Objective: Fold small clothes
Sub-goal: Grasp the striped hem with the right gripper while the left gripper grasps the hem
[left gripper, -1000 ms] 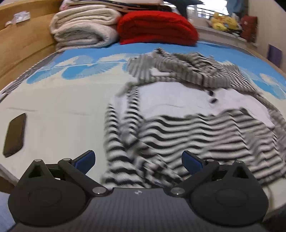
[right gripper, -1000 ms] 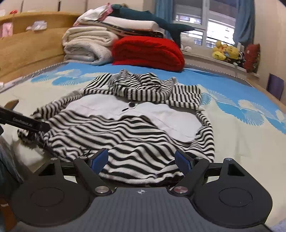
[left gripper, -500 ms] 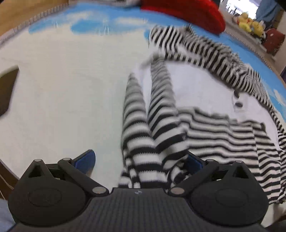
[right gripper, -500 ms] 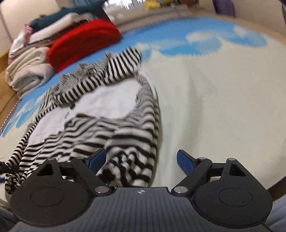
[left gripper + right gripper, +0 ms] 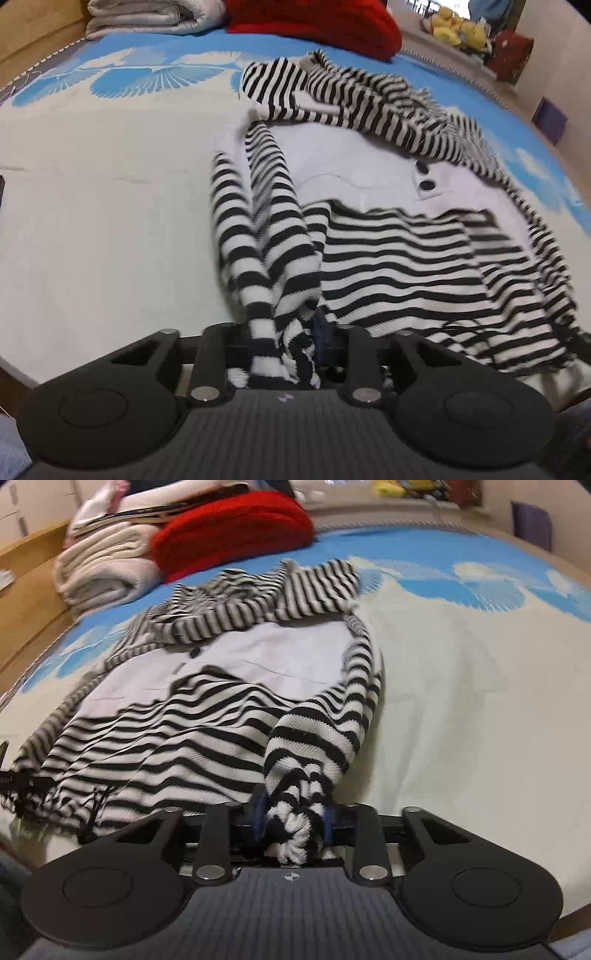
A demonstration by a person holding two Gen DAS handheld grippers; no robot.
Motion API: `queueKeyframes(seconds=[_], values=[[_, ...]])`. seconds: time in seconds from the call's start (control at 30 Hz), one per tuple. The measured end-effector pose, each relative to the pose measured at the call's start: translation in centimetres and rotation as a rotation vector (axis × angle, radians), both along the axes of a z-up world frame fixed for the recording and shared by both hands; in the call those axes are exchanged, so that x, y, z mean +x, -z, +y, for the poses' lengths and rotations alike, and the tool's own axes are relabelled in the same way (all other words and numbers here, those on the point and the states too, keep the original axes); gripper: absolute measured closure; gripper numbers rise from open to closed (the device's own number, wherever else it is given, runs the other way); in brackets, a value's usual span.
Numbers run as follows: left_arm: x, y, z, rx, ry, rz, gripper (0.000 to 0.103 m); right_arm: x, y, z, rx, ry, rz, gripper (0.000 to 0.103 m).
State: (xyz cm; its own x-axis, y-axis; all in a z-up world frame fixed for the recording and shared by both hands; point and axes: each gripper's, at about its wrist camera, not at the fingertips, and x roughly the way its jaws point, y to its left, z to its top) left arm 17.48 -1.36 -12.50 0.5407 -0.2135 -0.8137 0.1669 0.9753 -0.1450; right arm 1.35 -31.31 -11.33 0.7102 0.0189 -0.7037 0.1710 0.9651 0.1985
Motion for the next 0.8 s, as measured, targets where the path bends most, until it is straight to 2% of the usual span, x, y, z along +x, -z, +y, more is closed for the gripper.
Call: queueKeyframes(seconds=[0.1, 0.2, 0.37, 0.5, 0.63, 0.73, 0.8], values=[[-1.1, -1.6, 1.6, -0.088, -0.008, 0.0, 0.08, -1.0, -1.2, -0.7, 0.054, -0.003, -0.029, 0.082], [-3.1, -3.7, 2.4, -0.131, 0.027, -0.002, 0.08, -3.6, -3.6, -2.0, 0.135, 0.006, -0.071, 0.083], [-9.3, -6.7, 3.3, -0.119, 0.119, -0.019, 0.08, -9.6, -7.2, -2.7, 0.186, -0.024, -0.116, 0.083], [-12.9, -8.0, 4.6, -0.161, 0.132, 0.012, 0.08, -14.1, -9.1, -2.4, 0.209, -0.023, -0.12, 0.083], [-12.1, -10.7, 5.0, -0.199, 0.131, -0.008, 0.08, -14.2, -11.3, -2.8, 0.22, -0.022, -0.133, 0.084], [-8.7, -14.3, 4.2, -0.194, 0.169, -0.096, 0.08, -11.2, -13.9, -3.3, 0.213, -0.04, -0.179, 0.084], [-4.8, -16.5, 3.3, -0.18, 0.187, -0.141, 0.079, -7.5, -15.8, -4.3, 0.209, -0.051, -0.211, 0.084]])
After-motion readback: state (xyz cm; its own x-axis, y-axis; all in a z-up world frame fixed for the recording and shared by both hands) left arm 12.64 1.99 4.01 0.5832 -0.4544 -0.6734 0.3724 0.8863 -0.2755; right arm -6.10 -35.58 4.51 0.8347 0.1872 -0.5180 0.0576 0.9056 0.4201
